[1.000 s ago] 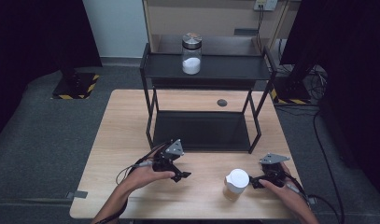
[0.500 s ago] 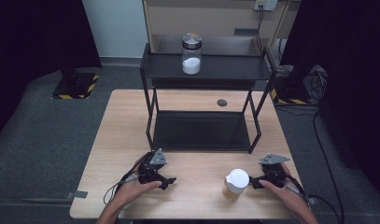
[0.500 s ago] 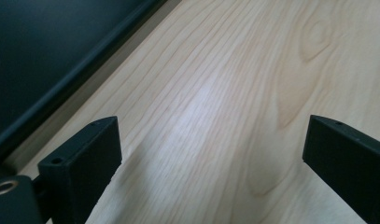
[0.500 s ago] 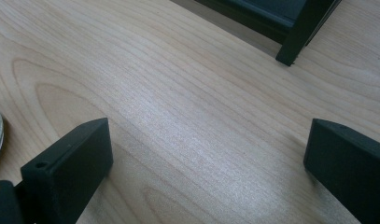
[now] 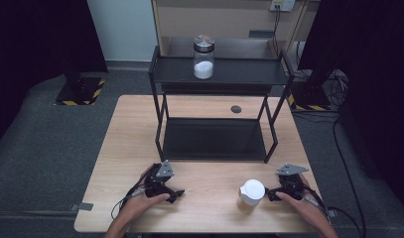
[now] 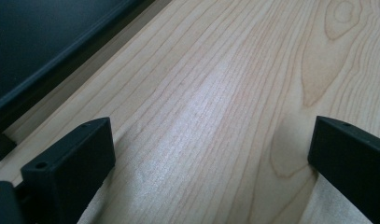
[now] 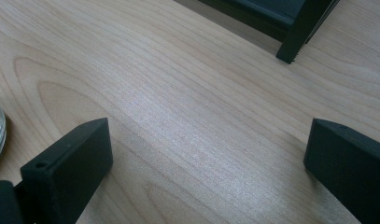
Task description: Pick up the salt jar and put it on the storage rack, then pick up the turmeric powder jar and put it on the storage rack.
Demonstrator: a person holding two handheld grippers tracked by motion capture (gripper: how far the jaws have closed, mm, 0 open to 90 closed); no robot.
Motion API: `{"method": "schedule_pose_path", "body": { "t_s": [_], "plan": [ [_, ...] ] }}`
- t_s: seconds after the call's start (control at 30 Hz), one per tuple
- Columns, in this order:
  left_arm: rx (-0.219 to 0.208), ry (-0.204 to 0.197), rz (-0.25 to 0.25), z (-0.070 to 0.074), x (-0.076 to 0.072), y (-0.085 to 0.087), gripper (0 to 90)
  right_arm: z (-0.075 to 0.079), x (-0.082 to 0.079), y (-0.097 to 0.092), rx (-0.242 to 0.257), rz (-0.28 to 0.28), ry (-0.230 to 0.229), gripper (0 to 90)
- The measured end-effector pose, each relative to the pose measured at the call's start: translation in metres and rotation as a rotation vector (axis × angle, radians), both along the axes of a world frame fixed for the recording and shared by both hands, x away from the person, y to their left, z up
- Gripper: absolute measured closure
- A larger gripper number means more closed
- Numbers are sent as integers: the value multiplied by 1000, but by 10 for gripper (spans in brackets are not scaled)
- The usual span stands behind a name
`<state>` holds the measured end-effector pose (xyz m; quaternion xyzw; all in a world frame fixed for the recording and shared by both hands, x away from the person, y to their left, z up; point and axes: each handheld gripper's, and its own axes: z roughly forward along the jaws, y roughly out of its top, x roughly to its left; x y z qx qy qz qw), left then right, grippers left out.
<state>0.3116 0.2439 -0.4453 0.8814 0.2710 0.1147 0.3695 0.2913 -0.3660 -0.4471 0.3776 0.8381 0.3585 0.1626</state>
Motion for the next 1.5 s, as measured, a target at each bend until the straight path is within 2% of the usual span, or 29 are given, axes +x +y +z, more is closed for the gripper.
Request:
{"method": "schedule_pose_path", "body": {
  "t_s": [0.2,0.37,0.57,0.7,1.0,1.33,1.5],
  "plan": [
    [0,0,0,0,0,0,0,0,1,-1,2,3,1,17],
    [0,0,0,0,0,0,0,-1,0,-8,32,-3,6,34],
    [-1,0,2,0,0,0,0,4,-6,-9,-2,20,0,44],
    [-1,0,8,0,-1,0,0,10,-14,-8,-7,54,-5,50],
    [3,-1,11,0,-3,0,0,16,-25,-5,-46,142,30,64],
    [2,-1,13,0,-4,0,0,18,-25,-3,-24,258,51,65],
    [2,-1,12,0,-4,0,0,19,-29,-1,1,311,41,65]
  ]
}}
